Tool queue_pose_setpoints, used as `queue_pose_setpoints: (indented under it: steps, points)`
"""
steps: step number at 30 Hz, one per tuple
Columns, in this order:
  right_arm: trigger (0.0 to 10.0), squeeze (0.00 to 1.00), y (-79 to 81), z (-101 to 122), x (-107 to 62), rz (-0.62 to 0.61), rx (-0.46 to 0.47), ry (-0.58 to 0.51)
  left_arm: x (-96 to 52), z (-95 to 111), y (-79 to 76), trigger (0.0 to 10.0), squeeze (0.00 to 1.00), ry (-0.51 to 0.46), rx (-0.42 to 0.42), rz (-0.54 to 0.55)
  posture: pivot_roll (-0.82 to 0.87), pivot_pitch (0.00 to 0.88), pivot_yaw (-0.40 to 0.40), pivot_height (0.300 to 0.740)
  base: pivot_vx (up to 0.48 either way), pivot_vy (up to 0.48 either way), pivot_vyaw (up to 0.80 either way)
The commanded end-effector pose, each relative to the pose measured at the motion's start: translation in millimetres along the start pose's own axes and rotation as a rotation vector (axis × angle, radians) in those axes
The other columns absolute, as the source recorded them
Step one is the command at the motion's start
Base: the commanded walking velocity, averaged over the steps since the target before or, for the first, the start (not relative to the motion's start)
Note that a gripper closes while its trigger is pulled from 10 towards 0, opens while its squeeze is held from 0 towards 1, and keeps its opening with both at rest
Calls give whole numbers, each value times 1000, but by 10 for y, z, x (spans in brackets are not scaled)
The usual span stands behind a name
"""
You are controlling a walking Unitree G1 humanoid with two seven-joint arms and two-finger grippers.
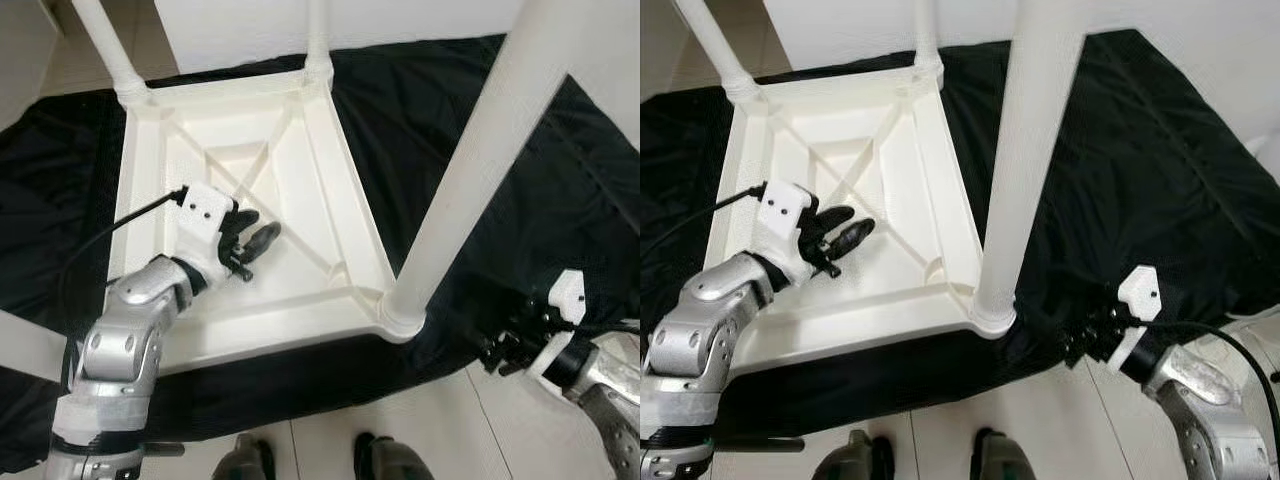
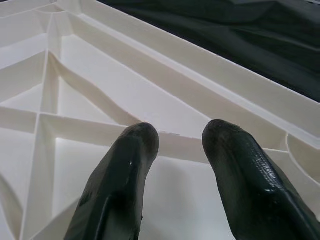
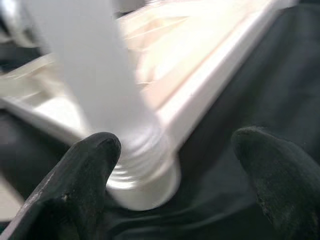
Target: Building children table
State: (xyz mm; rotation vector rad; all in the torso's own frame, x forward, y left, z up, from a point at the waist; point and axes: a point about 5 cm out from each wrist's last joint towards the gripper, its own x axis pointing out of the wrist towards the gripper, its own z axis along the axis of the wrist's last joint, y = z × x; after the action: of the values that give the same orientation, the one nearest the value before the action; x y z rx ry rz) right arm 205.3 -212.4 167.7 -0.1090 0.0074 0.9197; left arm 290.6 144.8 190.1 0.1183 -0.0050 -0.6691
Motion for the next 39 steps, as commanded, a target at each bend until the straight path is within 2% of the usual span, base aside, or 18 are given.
queue_pose_setpoints:
  steps: [1, 3, 5, 8, 9, 10, 11, 17, 20, 21, 22, 25, 27, 33, 36, 37, 38, 39]
  points:
    - [10000, 0, 104, 3, 34, 120, 0, 28, -20, -6, 16, 10000, 0, 8, 16, 4, -103, 130, 112, 740, 0, 0, 0]
    - [10000, 0, 122, 4, 46, 152, -4, 39, -5, 5, 21, 10000, 0, 1, 22, 9, -105, 129, 114, 740, 0, 0, 0]
    - [10000, 0, 87, 46, 172, 166, -51, 37, 45, 5, -8, 10000, 0, 2, 32, 2, -107, 122, 116, 740, 0, 0, 0]
    - [10000, 0, -42, 52, 359, 63, -89, 15, 47, -30, -22, 10000, 0, 9, -8, 23, -105, 121, 114, 740, 0, 0, 0]
    - [10000, 0, -42, 52, 359, 63, -89, 15, 47, -30, -22, 10000, 0, 9, -8, 23, -105, 121, 114, 740, 0, 0, 0]
    - [10000, 0, -95, 62, 463, 1, -125, -18, 31, -56, -34, 10000, 0, 18, -26, 44, -103, 120, 110, 740, 0, 0, 0]
    - [10000, 0, -102, 68, 486, -9, -133, -28, 24, -60, -42, 10000, 0, 21, -29, 47, -103, 120, 110, 740, 0, 0, 0]
    - [10000, 0, -108, 73, 624, -52, -122, -76, 5, -82, -88, 10000, 0, 24, -42, 59, -81, 112, 88, 740, 0, 0, 0]
    - [10000, 0, -201, 85, 756, -135, -112, -118, -14, -111, -138, 10000, 0, 13, -8, 40, -71, 106, 60, 740, 0, 0, 0]
    - [10000, 0, -201, 85, 756, -135, -112, -118, -14, -111, -138, 10000, 0, 13, -8, 40, -71, 106, 60, 740, 0, 0, 0]
    - [10000, 0, -288, 80, 783, -190, -106, -128, 1, -137, -133, 10000, 0, 17, 3, 26, -61, 102, 40, 740, 0, 0, 0]
    - [10000, 0, -409, 62, 793, -270, -110, -131, 69, -107, -157, 10000, 0, 6, 38, -3, -59, 99, 36, 740, 0, 0, 0]
    - [10000, 0, -437, 59, 794, -288, -104, -136, 97, -85, -164, 10000, 0, -5, 38, -3, -63, 96, 35, 740, 0, 0, 0]
    - [10000, 0, -597, 82, 753, -449, -97, -179, 237, -37, -280, 10000, 0, -45, 1, -34, -80, 97, 29, 740, 0, 0, 0]
    - [10000, 0, -655, 74, 743, -509, -86, -183, 261, -47, -320, 10000, 0, -48, 11, -56, -83, 100, 27, 740, 0, 0, 0]
    - [10000, 0, -721, 62, 737, -568, -37, -201, 299, -59, -351, 10000, 0, -58, 41, -71, -79, 104, 26, 740, 0, 0, 0]
    - [10000, 0, -721, 62, 737, -568, -37, -201, 299, -59, -351, 10000, 0, -58, 41, -71, -79, 104, 26, 740, 0, 0, 0]
    - [10000, 0, -743, 63, 749, -606, 11, -224, 356, -90, -373, 10000, 0, -42, 18, -85, -82, 99, 29, 740, 0, 0, 0]
